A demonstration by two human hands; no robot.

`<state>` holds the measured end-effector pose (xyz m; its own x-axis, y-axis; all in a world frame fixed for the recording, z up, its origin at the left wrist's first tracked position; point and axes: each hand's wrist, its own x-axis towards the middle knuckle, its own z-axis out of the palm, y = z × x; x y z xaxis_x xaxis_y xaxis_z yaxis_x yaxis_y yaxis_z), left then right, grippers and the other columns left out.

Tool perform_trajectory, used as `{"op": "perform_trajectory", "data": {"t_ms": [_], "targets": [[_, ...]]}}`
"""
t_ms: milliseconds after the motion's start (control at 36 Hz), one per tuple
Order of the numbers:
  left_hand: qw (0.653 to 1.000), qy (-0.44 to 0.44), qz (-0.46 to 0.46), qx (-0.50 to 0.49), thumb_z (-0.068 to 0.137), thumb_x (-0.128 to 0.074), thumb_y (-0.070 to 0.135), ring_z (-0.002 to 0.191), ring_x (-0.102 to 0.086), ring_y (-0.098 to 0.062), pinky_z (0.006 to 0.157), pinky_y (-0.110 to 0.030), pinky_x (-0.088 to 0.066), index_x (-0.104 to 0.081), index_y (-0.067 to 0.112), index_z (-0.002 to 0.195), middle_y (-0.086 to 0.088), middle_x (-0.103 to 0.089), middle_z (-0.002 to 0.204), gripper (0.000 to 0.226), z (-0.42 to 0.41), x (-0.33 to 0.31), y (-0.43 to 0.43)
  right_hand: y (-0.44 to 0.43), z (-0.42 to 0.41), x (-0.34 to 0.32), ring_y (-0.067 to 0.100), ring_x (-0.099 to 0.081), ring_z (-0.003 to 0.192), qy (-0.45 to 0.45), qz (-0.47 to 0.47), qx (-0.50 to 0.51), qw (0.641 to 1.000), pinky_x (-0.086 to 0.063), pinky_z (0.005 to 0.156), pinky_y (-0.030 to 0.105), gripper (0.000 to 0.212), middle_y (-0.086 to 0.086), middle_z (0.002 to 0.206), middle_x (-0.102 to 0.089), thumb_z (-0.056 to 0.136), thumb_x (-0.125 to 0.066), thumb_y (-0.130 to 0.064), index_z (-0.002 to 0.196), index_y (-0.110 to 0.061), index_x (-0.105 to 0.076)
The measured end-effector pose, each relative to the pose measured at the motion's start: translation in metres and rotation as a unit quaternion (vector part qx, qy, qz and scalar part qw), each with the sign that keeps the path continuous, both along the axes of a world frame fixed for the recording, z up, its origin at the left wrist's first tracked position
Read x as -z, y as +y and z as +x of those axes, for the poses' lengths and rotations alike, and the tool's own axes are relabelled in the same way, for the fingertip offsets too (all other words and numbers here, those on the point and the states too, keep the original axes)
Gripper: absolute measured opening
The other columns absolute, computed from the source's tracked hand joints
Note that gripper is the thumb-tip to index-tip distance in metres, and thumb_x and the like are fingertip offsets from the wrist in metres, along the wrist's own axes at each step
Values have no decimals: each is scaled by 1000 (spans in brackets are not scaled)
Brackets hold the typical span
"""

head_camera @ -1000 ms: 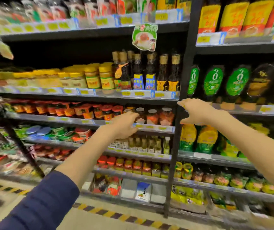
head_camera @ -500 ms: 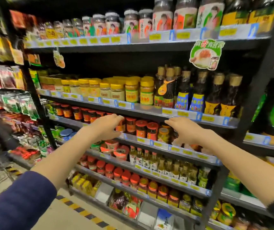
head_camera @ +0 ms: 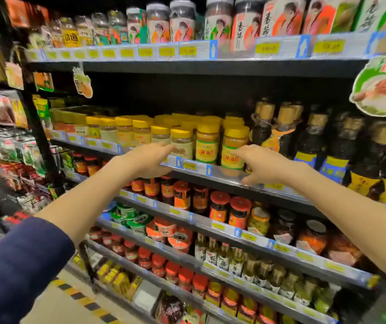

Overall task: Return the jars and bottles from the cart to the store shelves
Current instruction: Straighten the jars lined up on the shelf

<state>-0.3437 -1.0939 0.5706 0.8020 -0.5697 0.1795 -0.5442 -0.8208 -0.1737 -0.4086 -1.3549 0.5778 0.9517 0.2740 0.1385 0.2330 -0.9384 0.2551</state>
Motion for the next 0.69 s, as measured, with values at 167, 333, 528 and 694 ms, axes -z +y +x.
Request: {"op": "perform_trajectory", "data": {"t_ms": [167,333,528,694], "targets": [[997,-24,-22,71,90,-56,38,120,-51,-27,96,-39,-44,-31,15,143,-9,-43,140,62,71,-22,-9,10,45,-30,26,-37,133,-47,46,38,997,-40,104,42,87,8,145,-38,73,-73,-34,145,-16,-26],[982,-45,-29,182,88,-57,39,125,-47,-30,101,-41,-41,-34,16,141,-10,-44,140,62,129,-45,-29,22,76,-51,30,-43,127,-40,37,121,991,-40,102,42,80,12,139,-44,74,-74,-33,140,-12,-34],[967,-22,-12,253,89,-51,49,133,-39,-31,107,-43,-37,-26,17,146,-13,-37,147,70,170,-48,-66,25,97,-52,31,-46,122,-20,27,209,977,-44,98,42,70,15,134,-49,79,-66,-43,132,-5,-42],[960,36,-4,276,85,-50,59,129,-43,-33,105,-42,-39,-23,27,146,-14,-39,144,74,185,-45,-88,22,112,-57,30,-47,119,-4,30,255,967,-44,97,38,67,14,133,-50,83,-58,-48,131,-4,-43]]}}
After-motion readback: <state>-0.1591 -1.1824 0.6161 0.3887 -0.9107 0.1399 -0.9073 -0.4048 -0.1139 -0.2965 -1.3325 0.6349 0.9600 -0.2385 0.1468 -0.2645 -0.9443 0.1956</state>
